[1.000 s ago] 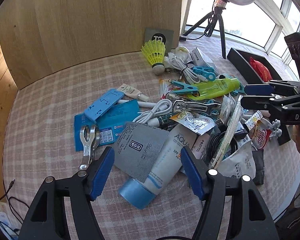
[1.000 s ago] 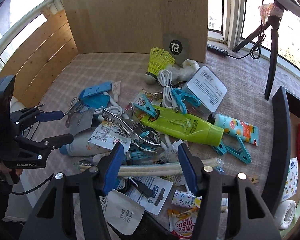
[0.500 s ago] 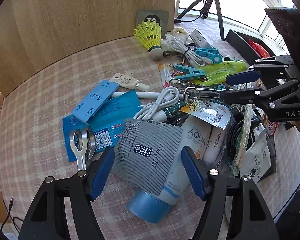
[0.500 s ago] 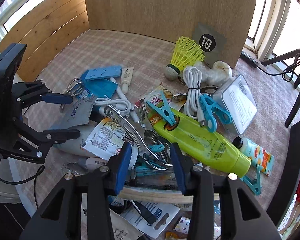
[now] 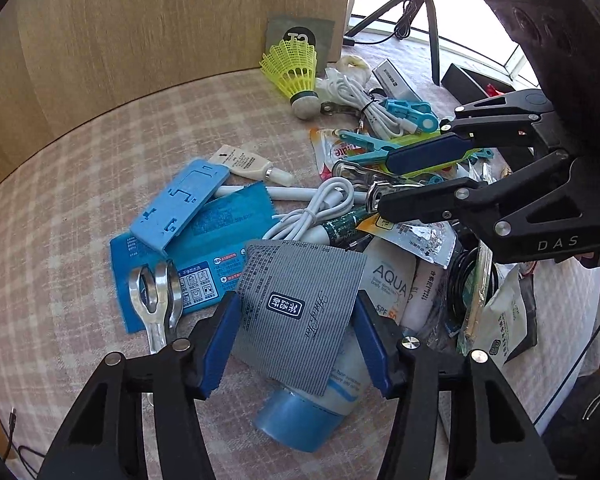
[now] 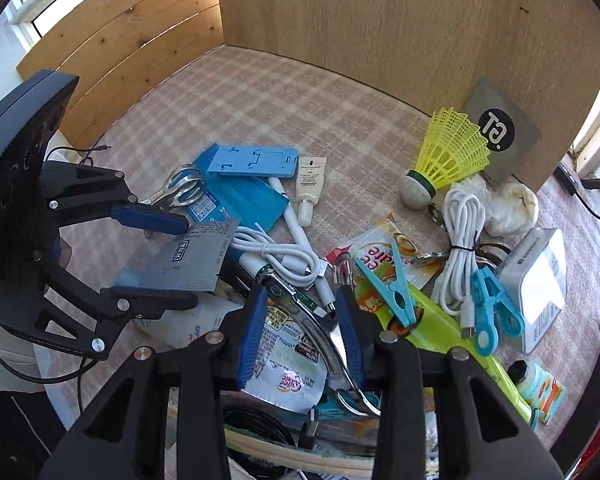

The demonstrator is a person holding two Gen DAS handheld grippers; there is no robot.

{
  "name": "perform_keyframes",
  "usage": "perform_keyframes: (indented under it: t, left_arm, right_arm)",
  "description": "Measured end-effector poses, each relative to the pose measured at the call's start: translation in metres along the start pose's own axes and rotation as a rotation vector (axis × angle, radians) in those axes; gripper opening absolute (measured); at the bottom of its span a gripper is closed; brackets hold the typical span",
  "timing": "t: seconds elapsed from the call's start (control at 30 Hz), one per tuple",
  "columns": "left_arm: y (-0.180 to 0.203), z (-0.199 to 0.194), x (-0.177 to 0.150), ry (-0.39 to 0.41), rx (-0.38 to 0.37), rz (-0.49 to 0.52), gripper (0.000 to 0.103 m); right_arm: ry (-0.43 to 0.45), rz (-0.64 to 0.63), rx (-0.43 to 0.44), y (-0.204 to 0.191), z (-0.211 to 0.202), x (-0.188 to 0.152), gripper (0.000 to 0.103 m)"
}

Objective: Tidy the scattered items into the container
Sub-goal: 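Grasp the grey printed card with the left tool while the right tool grasps the silver clip, then carry the grey card and silver clip into the black tray and open both tools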

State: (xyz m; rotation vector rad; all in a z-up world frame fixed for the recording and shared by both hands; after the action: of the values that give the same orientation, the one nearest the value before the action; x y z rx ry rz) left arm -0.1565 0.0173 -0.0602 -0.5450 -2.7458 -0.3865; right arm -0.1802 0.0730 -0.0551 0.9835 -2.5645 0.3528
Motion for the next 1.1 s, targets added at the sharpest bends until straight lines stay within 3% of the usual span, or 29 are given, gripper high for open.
perform_keyframes:
  t: [0.13,0.2,0.37,0.5,0.63,0.8,1.1]
  left_arm:
    - [-0.002,-0.003,0.002,0.008,-0.001,-0.005,0.048]
    - [-0.004,-0.007,0.004,0.017,-0.005,-0.013,0.042]
    - [-0.007,-0.023,0.011,0.060,-0.004,-0.021,0.026]
    - [-0.012,-0.036,0.019,0.095,0.018,-0.032,0.010]
    - [-0.020,-0.049,0.026,0.130,0.059,-0.057,0.001]
    - [-0.018,-0.078,0.030,0.193,0.057,-0.052,0.000]
    - [-0.006,-0.104,0.032,0.237,0.046,-0.072,0.000]
  right_arm:
    - [-0.002,-0.002,0.021,-0.003,0.006,0.004,0.028]
    - [0.013,0.011,0.034,-0.003,0.004,0.006,0.015]
    - [0.050,0.092,0.076,0.006,-0.006,0.007,0.012]
    - [0.075,0.129,0.062,0.013,-0.013,0.007,0.008]
    - [0.130,0.167,0.061,0.018,-0.032,0.009,0.006]
    - [0.210,0.218,0.058,0.026,-0.063,0.012,0.003]
    - [0.314,0.246,0.011,0.027,-0.109,0.013,0.003]
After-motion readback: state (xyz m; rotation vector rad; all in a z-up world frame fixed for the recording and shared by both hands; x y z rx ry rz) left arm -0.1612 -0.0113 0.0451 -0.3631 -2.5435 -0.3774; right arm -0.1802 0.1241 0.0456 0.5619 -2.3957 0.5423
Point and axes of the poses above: each gripper's, at about its wrist camera, not at the fingertips, and z roughly the way its jaws point, y to its right, x to its top, the point moved 10 cm from there along z, roughly the way its jaws point, and after that the axes turned 9 degrees about -z, right-handed, at the moved point
